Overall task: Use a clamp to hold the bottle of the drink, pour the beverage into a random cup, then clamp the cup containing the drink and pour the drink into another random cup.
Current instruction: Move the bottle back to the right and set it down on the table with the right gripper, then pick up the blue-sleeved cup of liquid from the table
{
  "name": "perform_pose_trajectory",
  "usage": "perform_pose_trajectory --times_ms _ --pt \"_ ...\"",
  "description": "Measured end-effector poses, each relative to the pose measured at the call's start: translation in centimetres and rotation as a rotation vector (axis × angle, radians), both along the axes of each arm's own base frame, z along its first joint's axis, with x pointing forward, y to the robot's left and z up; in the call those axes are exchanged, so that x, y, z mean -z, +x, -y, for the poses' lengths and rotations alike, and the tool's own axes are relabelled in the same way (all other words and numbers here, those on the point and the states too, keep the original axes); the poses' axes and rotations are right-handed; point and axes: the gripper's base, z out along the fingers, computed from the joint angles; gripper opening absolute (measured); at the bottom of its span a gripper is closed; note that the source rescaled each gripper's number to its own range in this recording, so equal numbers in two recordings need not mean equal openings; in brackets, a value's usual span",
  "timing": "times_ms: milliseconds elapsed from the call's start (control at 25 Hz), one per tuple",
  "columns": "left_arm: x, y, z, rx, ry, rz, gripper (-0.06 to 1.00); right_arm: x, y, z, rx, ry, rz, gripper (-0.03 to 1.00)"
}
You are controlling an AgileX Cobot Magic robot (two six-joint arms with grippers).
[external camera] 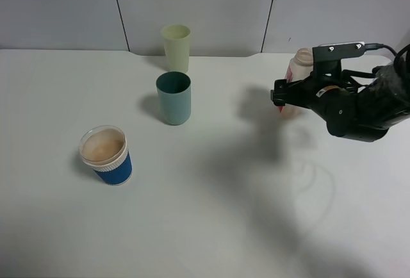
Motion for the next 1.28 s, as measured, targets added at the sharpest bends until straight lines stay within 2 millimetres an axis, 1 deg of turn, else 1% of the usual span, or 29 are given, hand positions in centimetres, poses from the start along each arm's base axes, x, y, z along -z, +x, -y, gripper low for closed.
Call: perform_pose_trajectory --times_ms 120,160,360,440,680,800,920,960,1000,1040,1200,1280 --pt "0.0 0.0 0.0 0.0 0.0 0.0 0.88 -1.6 -0.1 0.1 -0.003 -0.034 0.004 0.9" --pt "0.0 0.0 0.0 0.0 0.0 0.0 0.88 -2.4 -0.2 0.1 -0.013 -0.04 -0.002 0.91" --pt "0.0 0.0 0.0 0.0 0.0 0.0 0.88 -3.2 -0.3 0.1 -0.021 -0.058 -0.003 0.91" --pt "0.0 0.0 0.0 0.0 0.0 0.0 0.88 -4.5 -0.5 0.1 -0.036 -0.073 0.005 0.91" --pt "0.0 0.0 0.0 0.0 0.0 0.0 0.88 -5.7 -0.8 0.1 -0.048 -0.061 0.008 0.91" --pt "0.0 0.0 0.0 0.0 0.0 0.0 0.88 -7.5 -1.1 0.1 -0.059 -0.041 0.026 0.91" --pt "0.0 0.0 0.0 0.0 0.0 0.0 0.88 -8.6 -1.4 0.1 -0.065 -0.042 0.054 0.91" --pt "0.0 0.0 0.0 0.0 0.0 0.0 0.88 -9.7 -1.6 0.2 -0.074 -0.041 0.08 0.91" --pt "0.0 0.0 0.0 0.0 0.0 0.0 0.88 -9.7 -1.6 0.2 -0.074 -0.041 0.08 0.91" --pt "0.0 0.0 0.0 0.0 0.0 0.0 0.88 -10.2 -1.8 0.2 -0.076 -0.039 0.092 0.91" --pt "0.0 0.0 0.0 0.0 0.0 0.0 0.88 -13.3 -2.6 0.4 -0.081 -0.016 0.178 0.91" --pt "0.0 0.0 0.0 0.0 0.0 0.0 0.88 -14.2 -3.0 0.5 -0.085 -0.005 0.197 0.91"
